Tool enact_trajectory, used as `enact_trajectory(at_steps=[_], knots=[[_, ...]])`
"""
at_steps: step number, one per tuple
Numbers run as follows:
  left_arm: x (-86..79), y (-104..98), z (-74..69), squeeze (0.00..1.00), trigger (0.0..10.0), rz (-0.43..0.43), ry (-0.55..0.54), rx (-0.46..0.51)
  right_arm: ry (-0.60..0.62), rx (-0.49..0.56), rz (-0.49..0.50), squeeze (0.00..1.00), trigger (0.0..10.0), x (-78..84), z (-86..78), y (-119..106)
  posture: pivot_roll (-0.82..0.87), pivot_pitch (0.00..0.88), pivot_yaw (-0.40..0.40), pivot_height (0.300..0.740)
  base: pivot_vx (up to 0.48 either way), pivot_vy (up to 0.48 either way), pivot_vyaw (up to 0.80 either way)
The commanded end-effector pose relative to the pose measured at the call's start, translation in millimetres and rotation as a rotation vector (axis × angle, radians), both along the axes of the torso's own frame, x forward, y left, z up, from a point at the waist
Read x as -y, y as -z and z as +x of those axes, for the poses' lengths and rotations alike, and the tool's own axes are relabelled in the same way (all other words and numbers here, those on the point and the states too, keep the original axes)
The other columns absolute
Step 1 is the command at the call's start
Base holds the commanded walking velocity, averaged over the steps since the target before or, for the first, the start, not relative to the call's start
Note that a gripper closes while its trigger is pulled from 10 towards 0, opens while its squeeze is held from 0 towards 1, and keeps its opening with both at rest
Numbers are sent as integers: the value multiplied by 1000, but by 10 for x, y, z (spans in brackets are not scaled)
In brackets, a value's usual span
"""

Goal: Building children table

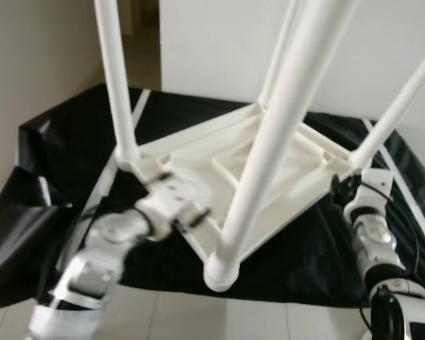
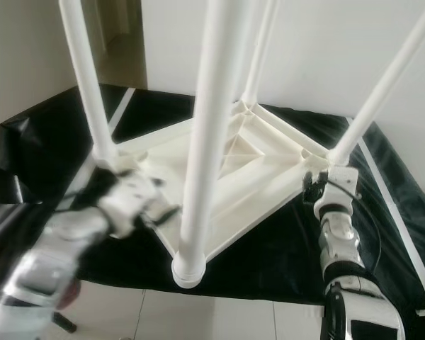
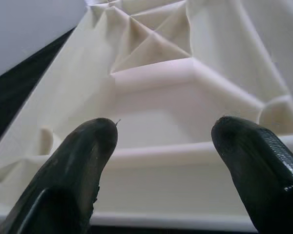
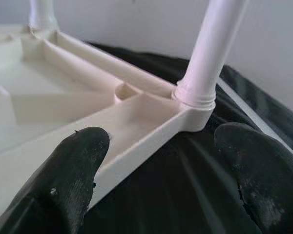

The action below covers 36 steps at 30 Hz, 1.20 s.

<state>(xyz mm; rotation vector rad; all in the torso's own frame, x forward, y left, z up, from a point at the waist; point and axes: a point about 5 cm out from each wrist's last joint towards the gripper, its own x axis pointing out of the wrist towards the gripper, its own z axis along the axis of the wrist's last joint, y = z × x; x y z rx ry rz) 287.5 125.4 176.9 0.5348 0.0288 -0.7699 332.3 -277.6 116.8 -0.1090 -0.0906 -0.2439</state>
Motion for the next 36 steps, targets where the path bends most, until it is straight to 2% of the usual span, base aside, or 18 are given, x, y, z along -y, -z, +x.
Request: enact_trajectory(at_steps=[1, 5, 8, 9, 12, 14, 15, 19, 21, 24, 26, 29, 32, 33, 34, 36], knots=[[-33, -1, 27, 0, 10000, 18, 44, -6, -48, 40, -6, 0, 10000, -43, -36, -25, 85, 0, -51, 740, 0, 0, 0], [-149, -6, 84, 0, 10000, 56, 55, -5, -125, 57, -1, 0, 10000, -107, -163, 15, 67, 0, -39, 740, 0, 0, 0], [-230, 21, 156, 0, 10000, 98, 43, -10, -236, 57, -64, 0, 10000, -244, -289, 30, 52, 0, -27, 740, 0, 0, 0], [-230, 21, 156, 0, 10000, 98, 43, -10, -236, 57, -64, 0, 10000, -244, -289, 30, 52, 0, -27, 740, 0, 0, 0], [-266, 36, 221, 0, 10000, 121, 36, -6, -337, 65, -88, 0, 10000, -407, -406, 30, 43, 0, -22, 740, 0, 0, 0], [-263, 26, 244, 0, 10000, 106, 34, 0, -370, 72, -89, 0, 10000, -482, -459, 27, 35, 0, -18, 740, 0, 0, 0], [-240, -1, 263, 0, 10000, 50, 16, -4, -392, 72, -83, 0, 10000, -553, -494, 34, 33, 0, -17, 740, 0, 0, 0], [-224, -15, 280, 0, 10000, -3, 10, -6, -416, 77, -50, 0, 10000, -623, -544, 31, 29, 0, -18, 740, 0, 0, 0], [-185, -2, 316, 0, 10000, -48, -14, -9, -449, 67, -2, 0, 10000, -761, -630, 26, 33, 0, -28, 740, 0, 0, 0], [-162, 9, 332, 0, 10000, -64, -24, -9, -456, 61, 21, 0, 10000, -822, -673, 13, 31, 0, -31, 740, 0, 0, 0], [-30, 32, 307, 0, 10000, -149, -22, -13, -499, 43, 60, 0, 10000, -993, -762, 4, 26, 0, -33, 740, 0, 0, 0], [-10, 37, 304, 0, 10000, -157, -18, -7, -505, 39, 59, 0, 10000, -1010, -785, -9, 25, 0, -35, 740, 0, 0, 0], [164, 116, 230, 0, 10000, -201, -7, -13, -659, 15, 20, 0, 10000, -1095, -885, -46, 25, 0, -37, 740, 0, 0, 0], [211, 133, 223, 0, 10000, -215, -11, -25, -719, -17, 34, 0, 10000, -1112, -919, -29, 25, 0, -37, 740, 0, 0, 0], [211, 133, 223, 0, 10000, -215, -11, -25, -719, -17, 34, 0, 10000, -1112, -919, -29, 25, 0, -37, 740, 0, 0, 0], [282, 130, 222, 0, 10000, -247, -22, -29, -810, -68, 22, 0, 10000, -1113, -983, -6, 27, 0, -40, 740, 0, 0, 0]])
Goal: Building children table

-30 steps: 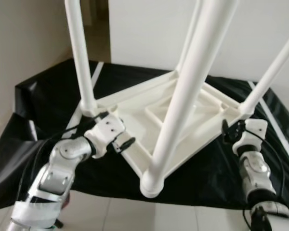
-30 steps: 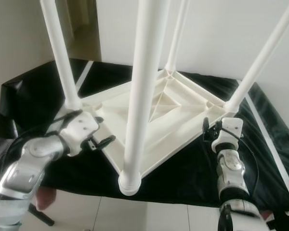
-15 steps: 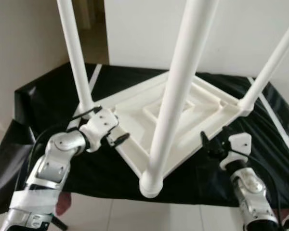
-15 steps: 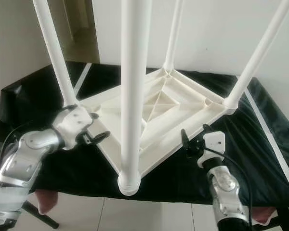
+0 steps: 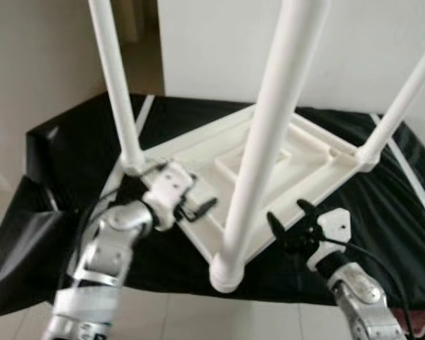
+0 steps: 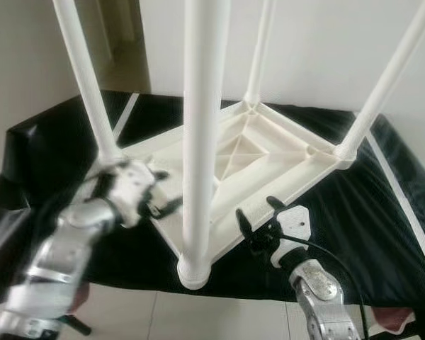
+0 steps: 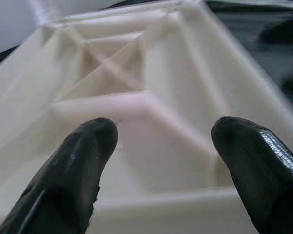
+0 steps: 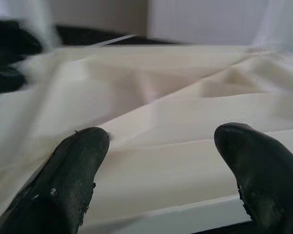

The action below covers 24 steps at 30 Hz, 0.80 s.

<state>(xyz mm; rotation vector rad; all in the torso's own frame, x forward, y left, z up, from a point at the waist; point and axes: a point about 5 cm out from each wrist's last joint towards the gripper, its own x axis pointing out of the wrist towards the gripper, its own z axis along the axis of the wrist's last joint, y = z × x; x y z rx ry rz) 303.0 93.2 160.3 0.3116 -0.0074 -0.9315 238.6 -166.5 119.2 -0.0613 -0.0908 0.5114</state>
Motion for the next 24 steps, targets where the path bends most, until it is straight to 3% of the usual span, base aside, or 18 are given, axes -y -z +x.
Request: enact_trajectory(at_steps=[1, 6, 10, 12, 15, 19, 24], knots=[[-39, -36, 67, 0, 10000, -40, -178, 39, -54, -34, -2, 0, 10000, -3, -46, 18, 27, 0, -40, 740, 0, 0, 0], [-26, -78, 93, 0, 10000, -22, -202, 115, -213, -132, -27, 0, 10000, 1, -210, -6, 40, 0, -51, 740, 0, 0, 0], [-101, -45, 145, 0, 10000, 9, -249, 82, -342, -181, -50, 0, 10000, -54, -344, -31, 42, 0, -52, 740, 0, 0, 0], [-201, -37, 224, 0, 10000, 31, -313, 68, -475, -209, -87, 0, 10000, -100, -459, -73, 43, 0, -48, 740, 0, 0, 0], [-276, -29, 302, 0, 10000, 54, -375, 54, -570, -223, -95, 0, 10000, -147, -507, -122, 40, 0, -44, 740, 0, 0, 0], [-353, -41, 397, 0, 10000, 63, -456, 40, -646, -223, -113, 0, 10000, -217, -475, -152, 36, 0, -38, 740, 0, 0, 0], [-393, -35, 419, 0, 10000, 40, -455, 6, -655, -205, -113, 0, 10000, -314, -359, -186, 43, 0, -45, 740, 0, 0, 0]])
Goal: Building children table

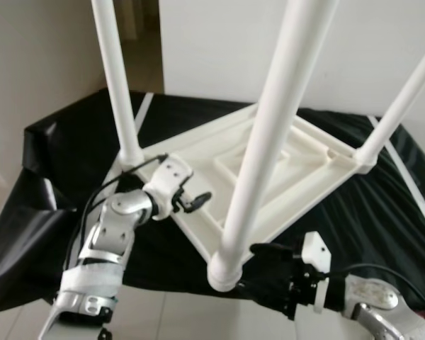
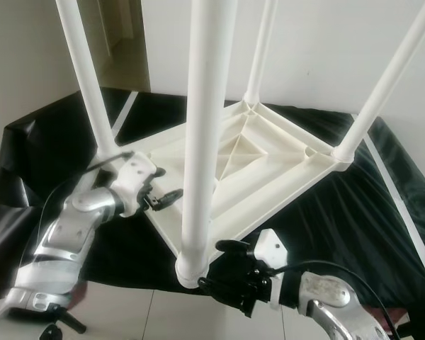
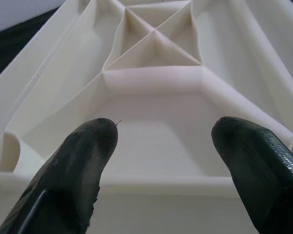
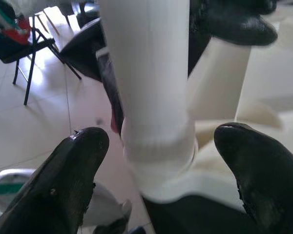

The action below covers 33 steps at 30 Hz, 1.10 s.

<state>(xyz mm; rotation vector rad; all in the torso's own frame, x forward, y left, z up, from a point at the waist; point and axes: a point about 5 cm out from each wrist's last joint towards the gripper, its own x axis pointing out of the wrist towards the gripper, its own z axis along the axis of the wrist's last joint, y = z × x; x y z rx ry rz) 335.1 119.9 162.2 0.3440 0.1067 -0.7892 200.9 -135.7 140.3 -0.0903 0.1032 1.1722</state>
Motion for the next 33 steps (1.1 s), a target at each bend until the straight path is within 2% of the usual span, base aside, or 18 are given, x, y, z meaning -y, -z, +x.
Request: enact_trajectory(at_steps=[1, 3, 7, 10, 12, 14, 15, 16, 17, 19, 20, 27, 29, 31, 33], knots=[[-135, -20, 101, 0, 10000, -20, -299, 79, -2, -18, -4, 0, 10000, -28, 38, 19, 43, 0, -45, 740, 0, 0, 0], [-169, -50, 107, 0, 10000, -19, -308, 94, 6, -3, -2, 0, 10000, -105, 109, 47, 48, 0, -49, 740, 0, 0, 0], [-170, -47, 107, 0, 10000, -28, -304, 85, 3, -4, 1, 0, 10000, -139, 132, 52, 58, 0, -53, 740, 0, 0, 0], [-116, -13, 87, 0, 10000, -30, -283, 70, 23, 23, 28, 0, 10000, -279, 284, 39, 60, 0, -58, 740, 0, 0, 0], [-116, -13, 87, 0, 10000, -30, -283, 70, 23, 23, 28, 0, 10000, -279, 284, 39, 60, 0, -58, 740, 0, 0, 0], [-63, 16, 70, 0, 10000, -26, -268, 62, 60, 41, 61, 0, 10000, -373, 404, 3, 62, 0, -63, 740, 0, 0, 0], [-58, 17, 69, 0, 10000, -30, -268, 60, 64, 38, 65, 0, 4118, -382, 415, 1, 62, 0, -63, 740, 0, 0, 0], [-49, 16, 66, 0, 10000, -32, -264, 59, 61, 44, 68, 0, 4118, -389, 413, -5, 64, 0, -67, 740, 0, 0, 0], [-46, 18, 62, 0, 10000, -32, -260, 58, 74, 54, 72, 0, 1647, -379, 425, -18, 64, 0, -67, 740, 0, 0, 0], [-42, 20, 59, 0, 10000, -32, -257, 58, 85, 61, 74, 0, 1647, -368, 434, -27, 63, 0, -68, 740, 0, 0, 0], [-45, 28, 58, 0, 10000, -29, -257, 56, 94, 70, 69, 0, 0, -330, 434, -32, 61, 0, -70, 740, 0, 0, 0], [-38, 45, 53, 0, 10000, -20, -255, 52, 175, 82, 41, 0, 0, -101, 433, -24, 48, 0, -65, 740, 0, 0, 0], [-15, 58, 60, 0, 10000, -12, -246, 48, 259, 89, 37, 0, 0, 36, 406, -24, 38, 0, -60, 740, 0, 0, 0], [-12, 60, 61, 0, 10000, -11, -244, 47, 274, 92, 37, 0, 0, 57, 398, -26, 38, 0, -60, 740, 0, 0, 0], [9, 67, 66, 0, 10000, -3, -234, 48, 286, 74, 31, 0, 0, 112, 280, -1, 25, 0, -54, 740, 0, 0, 0]])
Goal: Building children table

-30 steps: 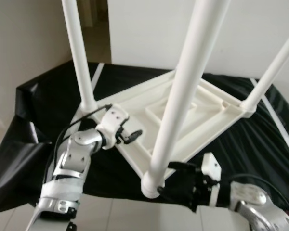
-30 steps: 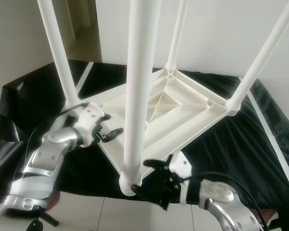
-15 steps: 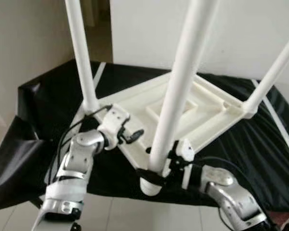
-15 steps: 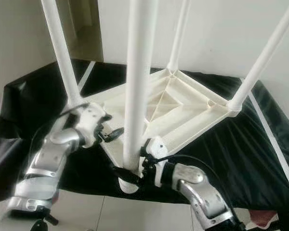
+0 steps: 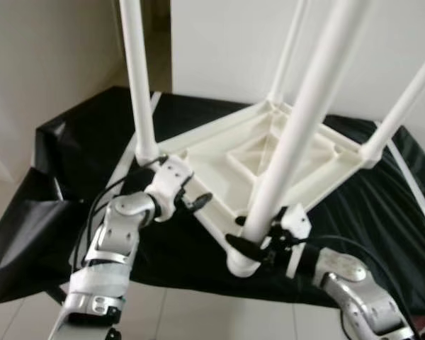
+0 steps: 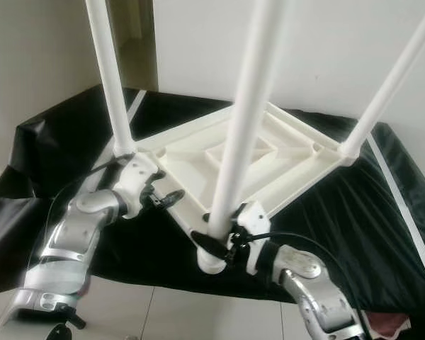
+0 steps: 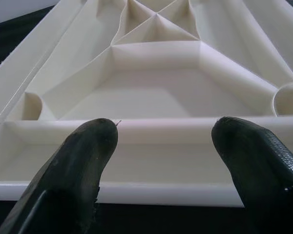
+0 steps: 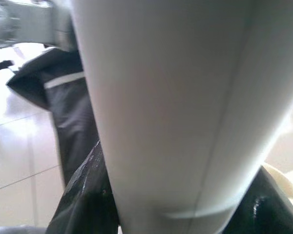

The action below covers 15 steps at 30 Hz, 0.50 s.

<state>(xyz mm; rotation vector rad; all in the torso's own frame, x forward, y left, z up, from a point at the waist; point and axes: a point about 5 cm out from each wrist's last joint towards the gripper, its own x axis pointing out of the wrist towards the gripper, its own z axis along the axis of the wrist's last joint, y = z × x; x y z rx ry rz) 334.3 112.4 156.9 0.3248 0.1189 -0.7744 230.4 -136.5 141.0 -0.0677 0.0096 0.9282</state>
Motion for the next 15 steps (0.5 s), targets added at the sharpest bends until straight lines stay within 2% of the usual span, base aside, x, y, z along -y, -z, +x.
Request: enact_trajectory(at_steps=[1, 2, 3, 4, 7, 8, 10, 11, 12, 15], knots=[[-58, 17, 75, 0, 10000, 14, -212, 61, 48, -16, -31, 0, 0, 124, -62, 18, 25, 0, -54, 740, 0, 0, 0], [-45, 22, 80, 0, 10000, 16, -203, 59, 43, -38, -48, 0, 1843, 141, -128, 57, 11, 0, -42, 740, 0, 0, 0], [-45, 22, 80, 0, 10000, 16, -203, 59, 43, -38, -48, 0, 1843, 141, -128, 57, 11, 0, -42, 740, 0, 0, 0], [-37, 24, 86, 0, 10000, 19, -199, 59, 43, -38, -53, 0, 10000, 137, -137, 67, 5, 0, -35, 740, 0, 0, 0], [-19, 22, 93, 0, 10000, 22, -190, 60, 45, -35, -50, 0, 10000, 131, -141, 70, 2, 0, -32, 740, 0, 0, 0], [12, 16, 104, 0, 10000, 26, -174, 62, 31, -60, -26, 376, 10000, 122, -155, 71, -11, 0, -21, 740, 0, 0, 0], [24, 14, 109, 0, 10000, 29, -168, 64, 24, -68, -20, 376, 10000, 120, -162, 71, -11, 0, -21, 740, 0, 0, 0], [31, 14, 115, 0, 10000, 34, -165, 66, 28, -81, -13, 937, 10000, 126, -168, 69, -16, 0, -17, 740, 0, 0, 0], [35, 10, 119, 0, 10000, 39, -161, 69, 32, -87, 1, 1000, 10000, 134, -173, 58, -16, 0, -17, 740, 0, 0, 0], [43, 2, 126, 0, 10000, 41, -155, 71, 37, -85, -1, 1000, 10000, 175, -216, 42, -22, 0, -11, 740, 0, 0, 0]])
